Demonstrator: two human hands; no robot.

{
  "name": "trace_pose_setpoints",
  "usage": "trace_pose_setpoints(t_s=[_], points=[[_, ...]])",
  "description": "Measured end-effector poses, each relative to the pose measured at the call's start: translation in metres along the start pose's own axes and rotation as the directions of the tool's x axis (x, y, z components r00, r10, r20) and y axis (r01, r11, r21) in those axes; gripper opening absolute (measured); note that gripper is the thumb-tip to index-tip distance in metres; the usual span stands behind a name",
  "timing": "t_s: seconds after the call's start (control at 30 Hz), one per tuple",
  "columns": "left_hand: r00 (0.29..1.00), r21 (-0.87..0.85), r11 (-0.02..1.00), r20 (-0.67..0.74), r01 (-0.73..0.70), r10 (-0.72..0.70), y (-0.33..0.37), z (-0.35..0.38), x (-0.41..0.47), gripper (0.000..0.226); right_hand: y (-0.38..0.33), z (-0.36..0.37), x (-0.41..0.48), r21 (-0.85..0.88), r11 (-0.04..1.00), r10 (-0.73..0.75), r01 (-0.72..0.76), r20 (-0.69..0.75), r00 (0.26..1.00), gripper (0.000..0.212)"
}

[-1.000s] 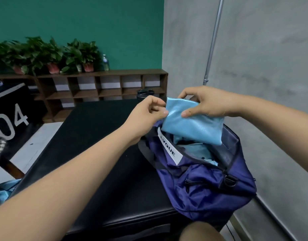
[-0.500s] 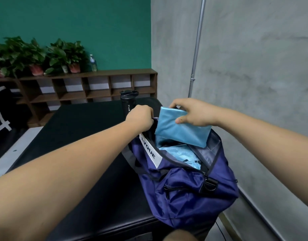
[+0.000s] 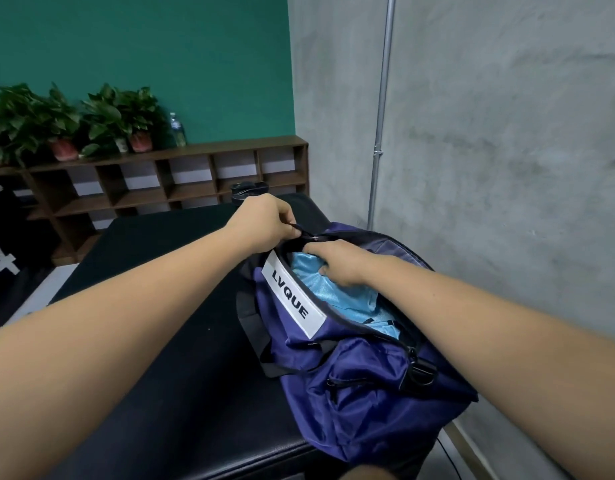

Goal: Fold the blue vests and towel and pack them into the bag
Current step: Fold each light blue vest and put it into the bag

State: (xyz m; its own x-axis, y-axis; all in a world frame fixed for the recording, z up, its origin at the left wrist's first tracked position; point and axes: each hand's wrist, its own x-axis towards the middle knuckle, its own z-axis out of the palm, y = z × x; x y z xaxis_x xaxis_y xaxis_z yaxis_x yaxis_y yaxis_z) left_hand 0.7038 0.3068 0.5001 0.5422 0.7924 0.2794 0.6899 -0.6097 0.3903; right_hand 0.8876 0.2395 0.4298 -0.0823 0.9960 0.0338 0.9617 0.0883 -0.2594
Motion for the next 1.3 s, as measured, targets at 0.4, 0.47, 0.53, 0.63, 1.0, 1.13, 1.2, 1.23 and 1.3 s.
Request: trace_pose_setpoints(t_s=[0.4,0.47,0.53,0.63,1.0,1.13,1.2,1.23,1.3], points=[[0.998,0.033,0.999,0.054,0.028,-0.03,-0.016,-0.001,-0.014,0.014,-0.016,0.015,-0.017,-0.618,0.761,-0.385,0.197,-0.186,0.904,0.058],[0.998,0.03,0.999,0.052,0.026,-0.028,-0.016,-0.001,-0.015,0.013,-0.018,0.015,-0.027,-0.649,0.733,-0.441,0.204,-0.224,0.869,0.063],[0.999,0.031,0.999,0.049,0.022,-0.023,-0.016,-0.001,-0.015,0.013,-0.019,0.016,-0.038,-0.675,0.711,-0.482,0.2,-0.26,0.837,0.062],[0.999,0.032,0.999,0.044,0.015,-0.016,-0.015,0.001,-0.017,0.015,-0.019,0.023,-0.051,-0.69,0.685,-0.527,0.234,-0.246,0.814,0.046],[0.997,0.072,0.997,0.076,-0.009,0.004,-0.014,0.007,-0.024,0.015,0.001,0.051,-0.033,-0.625,0.778,-0.226,0.064,-0.183,0.957,0.053],[0.996,0.076,0.997,0.086,-0.009,0.002,-0.015,0.009,-0.027,0.014,0.0,0.05,-0.028,-0.616,0.787,-0.14,-0.013,-0.199,0.97,0.051],[0.996,0.076,0.997,0.09,-0.014,0.007,-0.014,0.01,-0.028,0.015,-0.003,0.046,-0.026,-0.615,0.788,-0.086,-0.028,-0.155,0.984,0.047],[0.996,0.075,0.997,0.092,-0.015,0.008,-0.013,0.011,-0.028,0.015,-0.005,0.045,-0.024,-0.605,0.796,-0.06,-0.03,-0.127,0.99,0.043],[0.996,0.074,0.997,0.094,-0.016,0.009,-0.012,0.011,-0.029,0.015,-0.009,0.044,-0.021,-0.602,0.797,-0.008,-0.041,-0.079,0.997,0.039]])
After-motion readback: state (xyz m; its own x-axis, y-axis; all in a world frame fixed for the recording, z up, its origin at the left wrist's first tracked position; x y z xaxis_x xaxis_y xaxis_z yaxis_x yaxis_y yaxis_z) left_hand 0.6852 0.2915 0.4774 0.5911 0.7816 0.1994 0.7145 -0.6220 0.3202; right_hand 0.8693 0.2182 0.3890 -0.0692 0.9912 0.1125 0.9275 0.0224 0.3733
